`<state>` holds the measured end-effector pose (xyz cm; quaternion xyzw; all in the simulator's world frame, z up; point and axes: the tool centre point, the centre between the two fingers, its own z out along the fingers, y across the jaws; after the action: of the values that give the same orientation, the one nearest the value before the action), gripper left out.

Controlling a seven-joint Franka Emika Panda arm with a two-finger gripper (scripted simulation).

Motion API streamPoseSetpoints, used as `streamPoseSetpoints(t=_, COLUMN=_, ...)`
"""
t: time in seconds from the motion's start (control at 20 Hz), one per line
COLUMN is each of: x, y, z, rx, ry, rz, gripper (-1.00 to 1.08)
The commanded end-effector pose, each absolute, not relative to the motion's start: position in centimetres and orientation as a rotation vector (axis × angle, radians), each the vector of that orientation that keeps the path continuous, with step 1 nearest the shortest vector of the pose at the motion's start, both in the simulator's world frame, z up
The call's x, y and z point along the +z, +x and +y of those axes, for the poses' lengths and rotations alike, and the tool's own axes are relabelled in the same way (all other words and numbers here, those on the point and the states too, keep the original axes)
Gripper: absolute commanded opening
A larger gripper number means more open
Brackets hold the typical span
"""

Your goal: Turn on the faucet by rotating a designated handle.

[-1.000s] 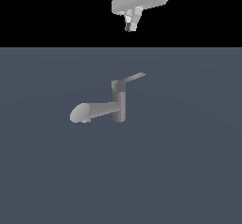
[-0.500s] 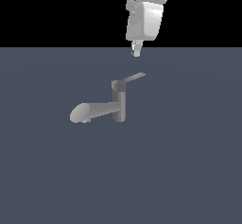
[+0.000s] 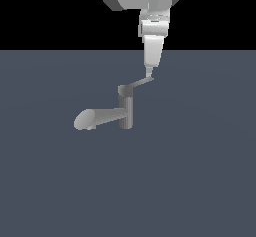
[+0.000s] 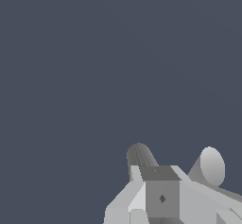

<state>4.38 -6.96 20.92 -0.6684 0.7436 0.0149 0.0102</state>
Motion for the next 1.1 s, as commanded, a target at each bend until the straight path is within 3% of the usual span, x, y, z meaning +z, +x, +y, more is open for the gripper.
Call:
streamPoseSetpoints(t=0.0, x=19.9, y=4.8, z=-7.4, rx=0.030, ry=-2.034, rz=2.377, gripper=-1.00)
streamPoseSetpoints(t=0.7, x=18.2, y=5.4, z=-8.2, rx=0.001, ry=-1.949, rz=2.464, gripper=-1.00)
streamPoseSetpoints(t=1.05, x=18.2, y=3.5, z=-7.9, rx=0.001, ry=-1.949, rz=2.464, gripper=-1.00)
